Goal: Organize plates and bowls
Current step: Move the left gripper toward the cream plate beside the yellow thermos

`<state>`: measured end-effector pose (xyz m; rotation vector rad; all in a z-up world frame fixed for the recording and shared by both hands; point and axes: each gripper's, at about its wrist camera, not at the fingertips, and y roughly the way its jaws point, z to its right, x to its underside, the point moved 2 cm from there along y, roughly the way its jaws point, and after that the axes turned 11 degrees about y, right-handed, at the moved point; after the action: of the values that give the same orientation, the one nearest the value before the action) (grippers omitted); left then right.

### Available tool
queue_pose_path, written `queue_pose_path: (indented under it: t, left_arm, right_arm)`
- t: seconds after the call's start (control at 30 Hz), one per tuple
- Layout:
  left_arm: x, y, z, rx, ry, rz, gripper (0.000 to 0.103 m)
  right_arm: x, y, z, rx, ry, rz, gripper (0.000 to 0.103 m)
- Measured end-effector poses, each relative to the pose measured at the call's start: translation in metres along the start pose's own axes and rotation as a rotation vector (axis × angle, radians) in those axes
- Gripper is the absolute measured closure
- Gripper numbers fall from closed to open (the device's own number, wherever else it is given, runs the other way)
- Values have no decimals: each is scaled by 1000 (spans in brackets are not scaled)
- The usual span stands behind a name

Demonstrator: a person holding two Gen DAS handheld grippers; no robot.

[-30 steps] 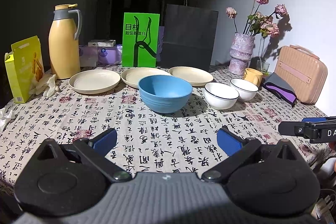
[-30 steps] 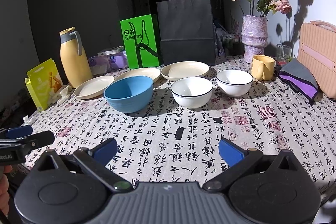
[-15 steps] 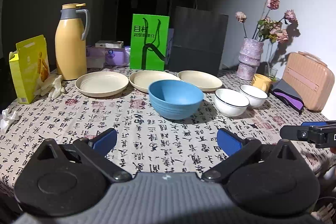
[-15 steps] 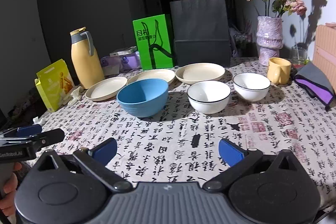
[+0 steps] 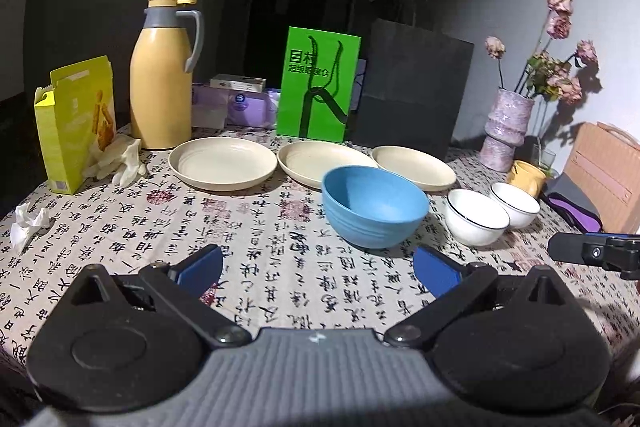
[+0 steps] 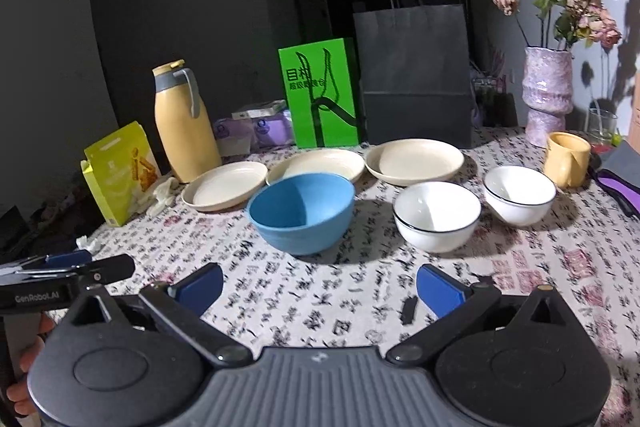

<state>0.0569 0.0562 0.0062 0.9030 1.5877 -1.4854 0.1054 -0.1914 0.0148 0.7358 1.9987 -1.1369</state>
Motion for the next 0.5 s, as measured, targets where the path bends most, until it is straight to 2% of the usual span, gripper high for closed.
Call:
queue_pose_path:
  t: [0.2,0.5]
  left_arm:
    - [-11,3,-18,-10,-26,13,0]
    - [-26,12,-47,-38,-81,23,0]
  right_arm:
    - [-11,13,-16,-34,-8,18,0]
    - [-29,39,-44,-33,-43,16,0]
